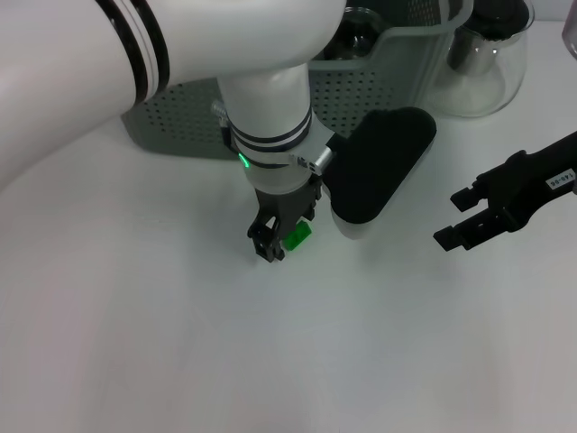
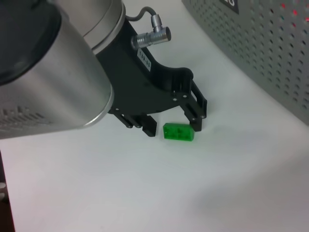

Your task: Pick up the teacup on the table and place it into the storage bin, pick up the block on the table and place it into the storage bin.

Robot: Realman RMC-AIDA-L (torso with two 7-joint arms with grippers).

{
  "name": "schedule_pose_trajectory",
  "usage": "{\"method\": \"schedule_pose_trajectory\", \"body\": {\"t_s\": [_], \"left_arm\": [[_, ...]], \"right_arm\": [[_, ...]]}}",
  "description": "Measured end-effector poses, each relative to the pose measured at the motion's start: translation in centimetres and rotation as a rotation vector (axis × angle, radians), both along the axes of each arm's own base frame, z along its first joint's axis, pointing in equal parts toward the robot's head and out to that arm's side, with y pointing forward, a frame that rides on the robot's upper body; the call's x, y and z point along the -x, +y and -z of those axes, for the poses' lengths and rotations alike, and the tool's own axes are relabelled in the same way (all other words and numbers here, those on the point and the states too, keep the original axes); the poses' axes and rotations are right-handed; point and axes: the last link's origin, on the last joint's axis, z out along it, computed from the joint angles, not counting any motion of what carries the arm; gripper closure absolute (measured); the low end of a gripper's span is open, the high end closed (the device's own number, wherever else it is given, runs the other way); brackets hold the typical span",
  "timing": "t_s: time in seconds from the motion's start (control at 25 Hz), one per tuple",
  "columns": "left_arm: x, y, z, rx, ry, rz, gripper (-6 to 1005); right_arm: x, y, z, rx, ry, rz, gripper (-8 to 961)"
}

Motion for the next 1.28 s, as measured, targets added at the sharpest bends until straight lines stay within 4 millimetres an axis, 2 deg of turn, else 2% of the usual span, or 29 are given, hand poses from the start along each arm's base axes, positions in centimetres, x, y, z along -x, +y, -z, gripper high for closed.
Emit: {"method": "schedule_pose_trajectory", "body": {"t_s": [0.28, 0.48, 0.76, 0.92, 1.0, 1.28], "left_arm": [[0.0, 0.0, 0.1, 0.011, 0.002, -0.007, 342], [0.0, 0.0, 0.1, 0.011, 0.001, -0.005, 551], [-0.6, -0.4, -0.5, 0.024, -0.012, -0.049, 566], [-1.6, -0.7, -2.3, 0.032, -0.119, -0.185, 580], [-2.0, -0.8, -4.0, 0.045, -0.221, -0.311, 580], [-0.8, -0.3, -10.0, 0.035, -0.597, -0.689, 581]], "right_arm": [[0.1, 0.1, 0.0, -0.003, -0.001, -0.004, 147], [0.2, 0.2, 0.0, -0.003, -0.001, -0.006, 147], [0.1, 0.2, -0.1, -0.007, -0.004, 0.003, 146], [-0.1, 0.2, -0.3, -0.009, -0.007, 0.005, 146], [-0.2, 0.1, -0.4, -0.009, -0.008, 0.006, 146], [-0.3, 0.1, -0.6, -0.009, -0.009, 0.006, 147]]}}
